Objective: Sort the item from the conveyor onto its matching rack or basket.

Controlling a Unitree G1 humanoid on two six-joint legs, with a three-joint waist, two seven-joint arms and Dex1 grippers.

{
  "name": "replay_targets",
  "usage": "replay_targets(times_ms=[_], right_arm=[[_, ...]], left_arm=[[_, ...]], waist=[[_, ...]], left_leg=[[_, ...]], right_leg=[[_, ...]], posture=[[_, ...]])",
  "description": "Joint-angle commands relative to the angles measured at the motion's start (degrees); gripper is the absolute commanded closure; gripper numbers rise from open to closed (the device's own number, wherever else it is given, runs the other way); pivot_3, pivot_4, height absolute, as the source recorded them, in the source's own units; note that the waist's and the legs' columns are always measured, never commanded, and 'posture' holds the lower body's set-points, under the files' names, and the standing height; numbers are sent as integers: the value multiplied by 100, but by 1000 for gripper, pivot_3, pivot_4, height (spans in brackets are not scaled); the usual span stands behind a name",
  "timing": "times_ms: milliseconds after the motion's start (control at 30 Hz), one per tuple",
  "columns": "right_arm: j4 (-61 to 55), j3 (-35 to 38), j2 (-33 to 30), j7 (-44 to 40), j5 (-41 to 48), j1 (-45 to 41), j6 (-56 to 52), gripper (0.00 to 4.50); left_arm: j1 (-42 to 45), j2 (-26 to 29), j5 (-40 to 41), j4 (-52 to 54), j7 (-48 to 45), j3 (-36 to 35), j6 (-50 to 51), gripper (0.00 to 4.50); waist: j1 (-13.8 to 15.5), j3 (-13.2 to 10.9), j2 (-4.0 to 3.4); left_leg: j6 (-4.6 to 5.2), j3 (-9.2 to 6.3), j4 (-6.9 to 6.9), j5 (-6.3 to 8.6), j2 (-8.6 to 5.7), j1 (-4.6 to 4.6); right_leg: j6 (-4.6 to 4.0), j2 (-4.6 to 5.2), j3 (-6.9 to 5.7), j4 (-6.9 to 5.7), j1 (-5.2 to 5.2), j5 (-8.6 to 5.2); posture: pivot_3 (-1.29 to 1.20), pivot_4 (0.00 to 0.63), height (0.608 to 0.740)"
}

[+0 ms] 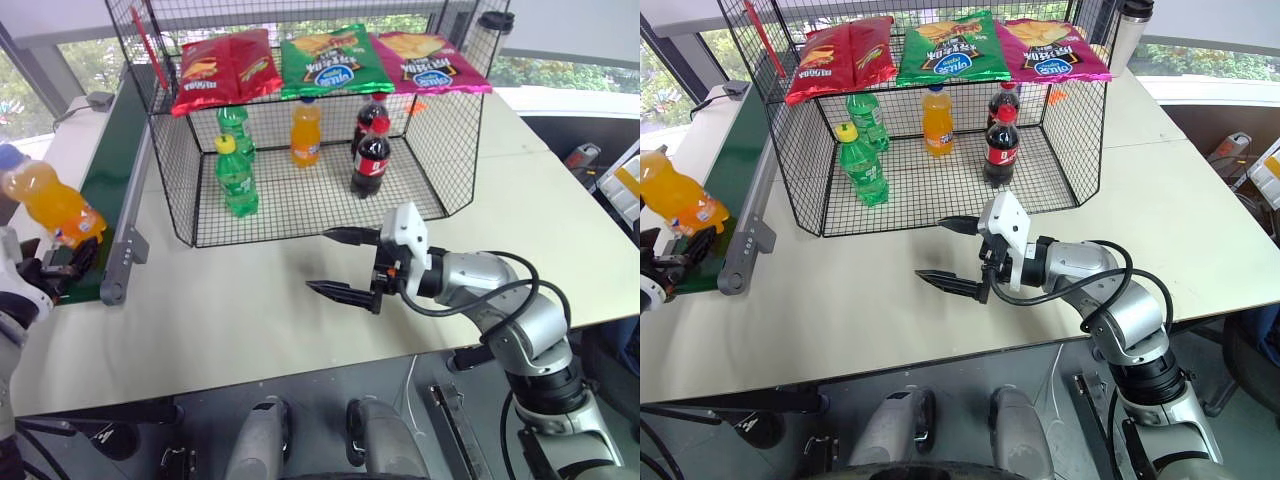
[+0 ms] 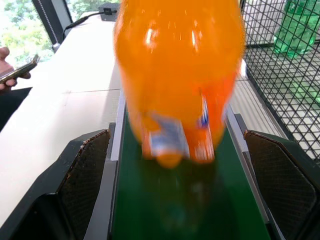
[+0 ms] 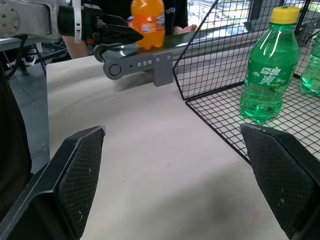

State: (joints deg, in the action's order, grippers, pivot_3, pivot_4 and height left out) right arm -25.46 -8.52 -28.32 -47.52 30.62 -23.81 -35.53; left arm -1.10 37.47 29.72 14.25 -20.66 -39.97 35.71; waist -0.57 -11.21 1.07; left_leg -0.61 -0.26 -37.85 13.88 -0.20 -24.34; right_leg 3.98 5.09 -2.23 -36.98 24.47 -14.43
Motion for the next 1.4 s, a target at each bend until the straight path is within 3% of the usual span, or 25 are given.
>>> replay_targets(times_ms=[33, 133, 300, 600, 767, 1000, 1400], right_arm=[[-154, 54, -52, 25, 31, -121, -8, 38], [-156, 54, -57, 36, 17, -139, -37, 38], [-154, 72, -94, 60, 8, -139, -58, 0], [-205, 85, -132, 62, 84, -146, -153, 0], [-183, 140, -129, 28, 194, -253, -239, 0], [-184, 164, -197, 56, 288, -471, -461, 0], [-187, 121, -139, 195, 315, -714, -670, 0]], left_arm=[[114, -16, -111, -19, 80, 64, -177, 0], [19, -35, -171, -68, -126, 299, -259, 0], [-333, -45, 180, 224, -733, 265, -369, 1539], [93, 330, 934, 223, -760, -209, 196, 1539], [380, 618, 1265, 266, -1077, -1, 484, 1539], [1061, 1048, 1263, 219, -1972, 1175, 472, 1539], [2255, 657, 825, 104, -2945, 3281, 211, 1539]], waist=[[-1, 0, 0], [-3, 0, 0], [28, 2, -5], [127, 2, -2], [109, 2, 0], [121, 3, 0], [114, 2, 0]], left_leg=[[0, 0, 0, 0, 0, 0], [0, 0, 2, 0, 0, 0], [-1, 3, 23, 0, -1, 1], [1, 5, 55, -1, -2, -4], [1, 7, 64, -1, -3, -7], [1, 8, 63, -3, -3, -6], [4, 12, 61, -5, -4, -6]], right_leg=[[0, 0, 0, 0, 0, 0], [-1, 1, 0, 1, 1, 0], [-2, 5, 0, 15, 3, 0], [-5, 5, -5, 59, 2, 5], [4, 3, -7, 69, 3, 10], [3, -3, -8, 68, 1, 13], [37, -38, -7, 65, -1, 33]], posture=[[0, 150, 739], [0, 150, 739], [0, 150, 739], [0, 150, 739], [0, 150, 739], [0, 150, 739], [0, 150, 739]])
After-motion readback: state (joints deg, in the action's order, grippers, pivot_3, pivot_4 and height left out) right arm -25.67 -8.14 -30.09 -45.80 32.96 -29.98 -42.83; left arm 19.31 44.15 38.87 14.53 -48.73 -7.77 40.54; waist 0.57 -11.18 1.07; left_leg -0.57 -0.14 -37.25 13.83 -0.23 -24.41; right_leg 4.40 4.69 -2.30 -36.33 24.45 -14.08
